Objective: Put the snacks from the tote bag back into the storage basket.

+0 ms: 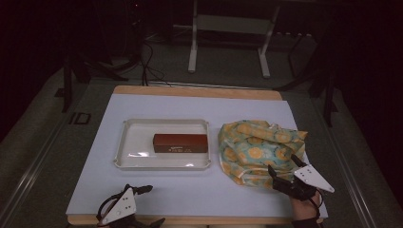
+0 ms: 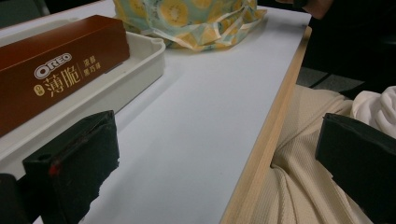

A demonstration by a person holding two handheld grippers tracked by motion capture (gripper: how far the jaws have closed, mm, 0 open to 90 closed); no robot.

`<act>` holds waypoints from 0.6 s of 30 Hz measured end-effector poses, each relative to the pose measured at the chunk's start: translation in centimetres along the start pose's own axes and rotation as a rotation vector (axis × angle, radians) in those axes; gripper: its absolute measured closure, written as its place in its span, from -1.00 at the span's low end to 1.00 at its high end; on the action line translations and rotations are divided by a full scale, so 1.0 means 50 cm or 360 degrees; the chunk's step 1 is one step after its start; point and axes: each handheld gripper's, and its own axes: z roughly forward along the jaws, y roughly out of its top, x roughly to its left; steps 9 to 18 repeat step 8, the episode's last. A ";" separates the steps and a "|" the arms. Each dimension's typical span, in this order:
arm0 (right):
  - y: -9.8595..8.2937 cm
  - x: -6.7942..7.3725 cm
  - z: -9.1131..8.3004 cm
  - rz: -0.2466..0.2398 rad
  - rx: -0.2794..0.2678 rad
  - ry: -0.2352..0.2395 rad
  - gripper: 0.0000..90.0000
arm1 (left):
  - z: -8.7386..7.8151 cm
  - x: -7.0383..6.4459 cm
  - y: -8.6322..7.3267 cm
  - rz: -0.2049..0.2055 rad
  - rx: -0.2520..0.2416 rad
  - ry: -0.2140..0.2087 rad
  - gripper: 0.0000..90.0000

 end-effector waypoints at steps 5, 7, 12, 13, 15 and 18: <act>0.000 -0.001 -0.002 -0.0002 -0.0006 -0.0006 -0.76 | 0.000 0.000 0.000 -0.0001 0.0001 0.0000 -1.00; 0.001 -0.001 -0.002 -0.0004 -0.0005 -0.0002 -0.76 | 0.001 0.000 0.001 -0.0002 0.0001 -0.0002 -1.00; 0.001 0.000 -0.001 -0.0009 -0.0003 -0.0002 -0.76 | 0.001 0.001 0.001 -0.0004 0.0001 -0.0002 -1.00; 0.001 0.000 -0.001 -0.0009 -0.0003 -0.0002 -0.76 | 0.001 0.001 0.001 -0.0004 0.0001 -0.0002 -1.00; 0.001 0.000 -0.001 -0.0009 -0.0003 -0.0002 -0.76 | 0.001 0.001 0.001 -0.0004 0.0001 -0.0002 -1.00; 0.001 0.000 -0.001 -0.0009 -0.0003 -0.0002 -0.76 | 0.001 0.001 0.001 -0.0004 0.0001 -0.0002 -1.00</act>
